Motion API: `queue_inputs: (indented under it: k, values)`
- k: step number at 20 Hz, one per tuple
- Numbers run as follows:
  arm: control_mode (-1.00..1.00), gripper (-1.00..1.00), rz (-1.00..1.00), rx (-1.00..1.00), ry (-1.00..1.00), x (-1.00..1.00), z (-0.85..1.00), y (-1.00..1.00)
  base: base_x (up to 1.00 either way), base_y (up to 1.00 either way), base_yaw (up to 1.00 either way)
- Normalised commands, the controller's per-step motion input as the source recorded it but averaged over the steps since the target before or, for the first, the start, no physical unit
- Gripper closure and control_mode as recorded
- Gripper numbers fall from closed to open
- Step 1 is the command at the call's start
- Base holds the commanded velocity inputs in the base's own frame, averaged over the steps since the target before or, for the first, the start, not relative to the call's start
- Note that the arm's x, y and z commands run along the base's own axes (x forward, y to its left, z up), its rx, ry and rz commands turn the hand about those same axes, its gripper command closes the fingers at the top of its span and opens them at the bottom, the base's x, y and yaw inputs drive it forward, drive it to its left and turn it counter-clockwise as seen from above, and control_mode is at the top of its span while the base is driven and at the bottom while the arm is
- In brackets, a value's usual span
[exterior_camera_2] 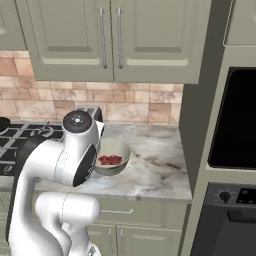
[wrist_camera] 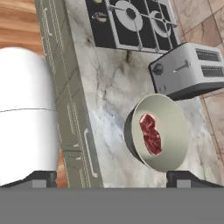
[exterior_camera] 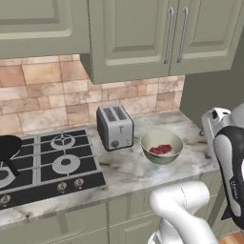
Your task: Place one of the steaks on the plate and the other in the bowl. Then place the bowl in the fridge.
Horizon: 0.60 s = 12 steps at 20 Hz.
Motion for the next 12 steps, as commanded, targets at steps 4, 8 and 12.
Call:
queue_inputs:
  k: [4,8,12]
  values:
    - [-1.0,-1.0,0.31,-0.01,-0.14,0.0,-0.04,-0.16,0.0,0.0,0.0]
    - [-1.0,-1.0,0.38,-0.08,-0.01,0.02,-0.01,-0.01,0.0,0.0,0.0]
    - [-1.0,-1.0,0.35,-0.14,0.01,0.1,-0.01,0.0,0.0,0.0,0.0]
